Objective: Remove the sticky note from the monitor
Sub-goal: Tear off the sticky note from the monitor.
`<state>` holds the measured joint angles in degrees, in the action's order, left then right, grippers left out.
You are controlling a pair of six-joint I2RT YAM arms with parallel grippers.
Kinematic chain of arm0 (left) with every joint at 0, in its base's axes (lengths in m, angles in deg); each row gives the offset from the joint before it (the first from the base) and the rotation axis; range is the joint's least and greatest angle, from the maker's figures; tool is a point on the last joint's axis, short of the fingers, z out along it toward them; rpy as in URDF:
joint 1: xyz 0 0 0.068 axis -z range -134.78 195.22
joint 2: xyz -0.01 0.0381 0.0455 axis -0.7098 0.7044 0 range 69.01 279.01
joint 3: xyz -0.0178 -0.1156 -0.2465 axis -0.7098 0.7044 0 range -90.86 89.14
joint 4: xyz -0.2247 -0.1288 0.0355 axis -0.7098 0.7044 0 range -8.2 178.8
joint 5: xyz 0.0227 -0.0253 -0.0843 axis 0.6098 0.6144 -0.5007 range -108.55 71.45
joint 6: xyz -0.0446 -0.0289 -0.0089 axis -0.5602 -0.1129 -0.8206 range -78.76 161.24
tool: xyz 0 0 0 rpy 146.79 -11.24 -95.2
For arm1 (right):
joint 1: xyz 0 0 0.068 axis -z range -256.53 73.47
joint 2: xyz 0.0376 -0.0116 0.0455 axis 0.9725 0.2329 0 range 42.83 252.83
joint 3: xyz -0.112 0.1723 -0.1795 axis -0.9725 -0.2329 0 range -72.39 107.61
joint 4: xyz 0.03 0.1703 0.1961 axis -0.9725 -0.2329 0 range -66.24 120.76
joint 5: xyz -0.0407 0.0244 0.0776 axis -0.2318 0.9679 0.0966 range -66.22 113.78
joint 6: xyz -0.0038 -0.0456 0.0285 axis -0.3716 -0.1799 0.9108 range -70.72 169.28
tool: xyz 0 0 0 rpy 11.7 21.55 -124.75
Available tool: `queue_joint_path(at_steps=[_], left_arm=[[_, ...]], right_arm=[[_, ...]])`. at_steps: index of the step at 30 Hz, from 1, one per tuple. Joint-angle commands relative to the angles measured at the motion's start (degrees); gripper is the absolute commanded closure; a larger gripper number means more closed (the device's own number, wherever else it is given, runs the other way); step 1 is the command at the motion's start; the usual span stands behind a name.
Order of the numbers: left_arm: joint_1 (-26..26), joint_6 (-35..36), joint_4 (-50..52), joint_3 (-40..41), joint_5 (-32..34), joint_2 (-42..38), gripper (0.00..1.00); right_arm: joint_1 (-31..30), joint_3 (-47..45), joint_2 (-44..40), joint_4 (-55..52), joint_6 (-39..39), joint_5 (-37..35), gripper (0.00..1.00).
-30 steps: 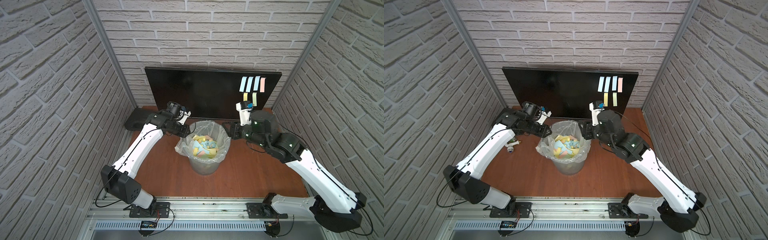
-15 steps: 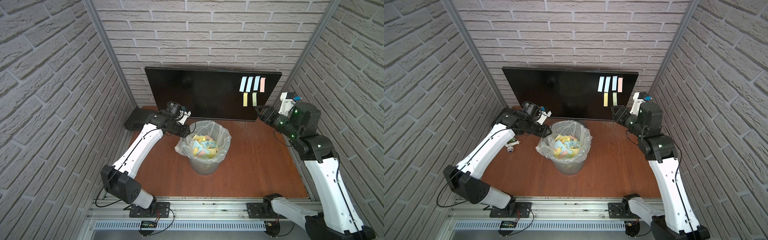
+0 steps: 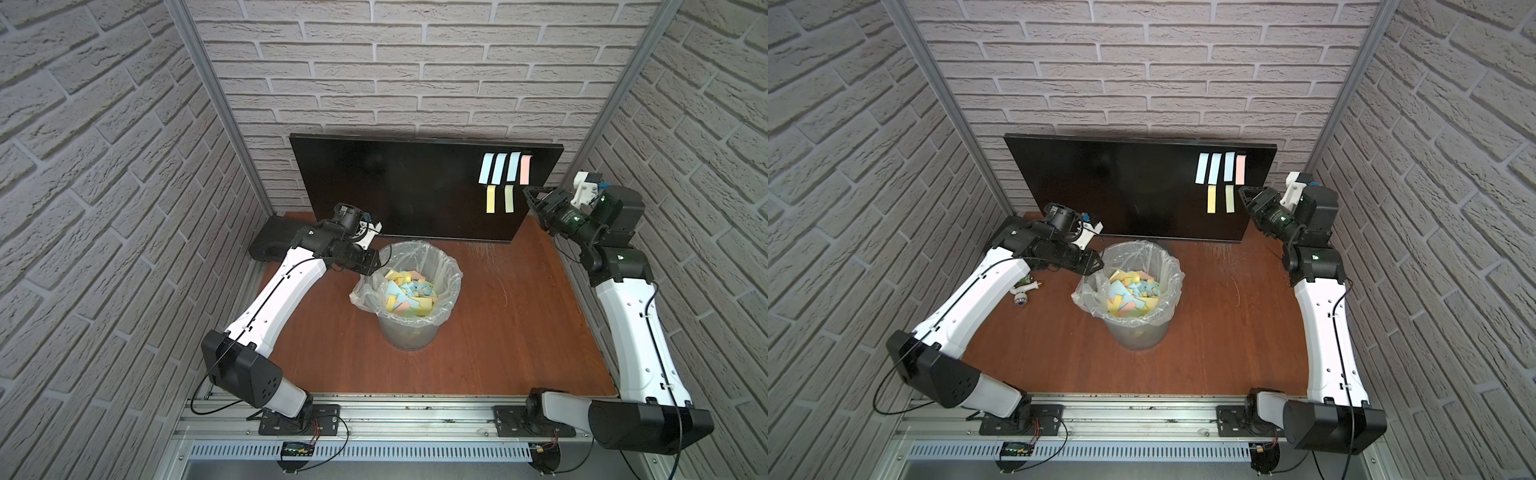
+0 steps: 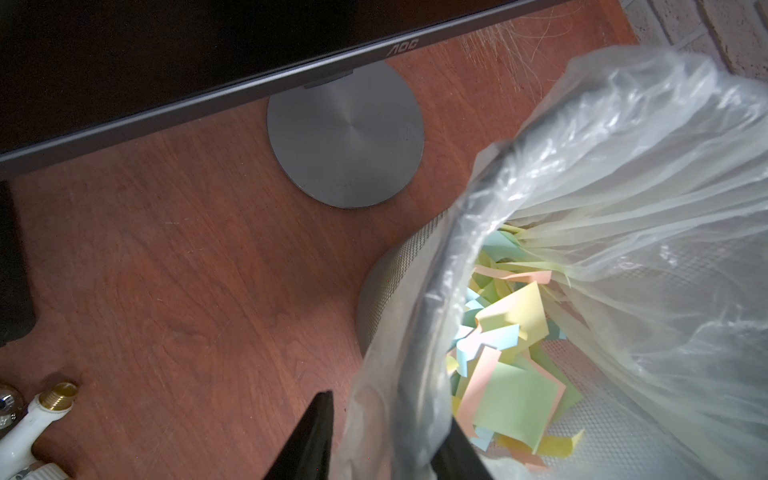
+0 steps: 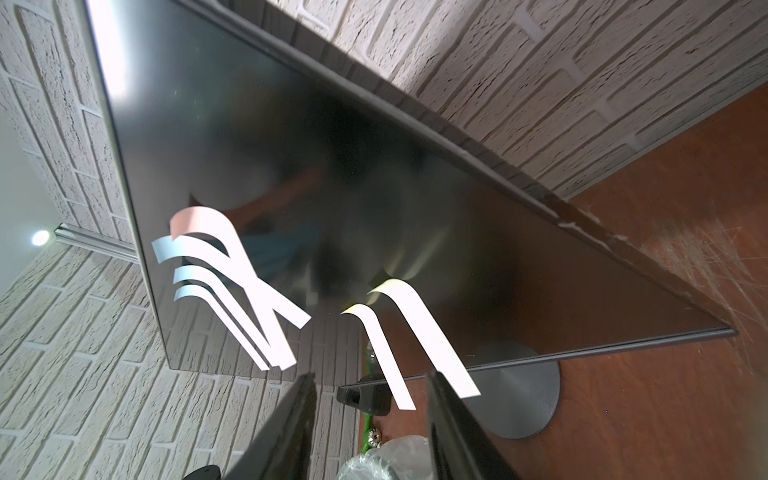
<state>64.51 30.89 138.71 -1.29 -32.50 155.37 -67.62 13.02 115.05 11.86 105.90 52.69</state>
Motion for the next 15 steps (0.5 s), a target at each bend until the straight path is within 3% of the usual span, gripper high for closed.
queue_joint_path(at_steps=[1,15], left_arm=[[-0.7,0.5,0.0,-0.6,0.1,-0.1,0.62],[-0.7,0.5,0.0,-0.6,-0.1,-0.3,0.62]], right_arm=[[0.2,2.3,0.4,6.0,1.9,2.6,0.55],[0.4,3.5,0.2,5.7,2.4,3.5,0.58]])
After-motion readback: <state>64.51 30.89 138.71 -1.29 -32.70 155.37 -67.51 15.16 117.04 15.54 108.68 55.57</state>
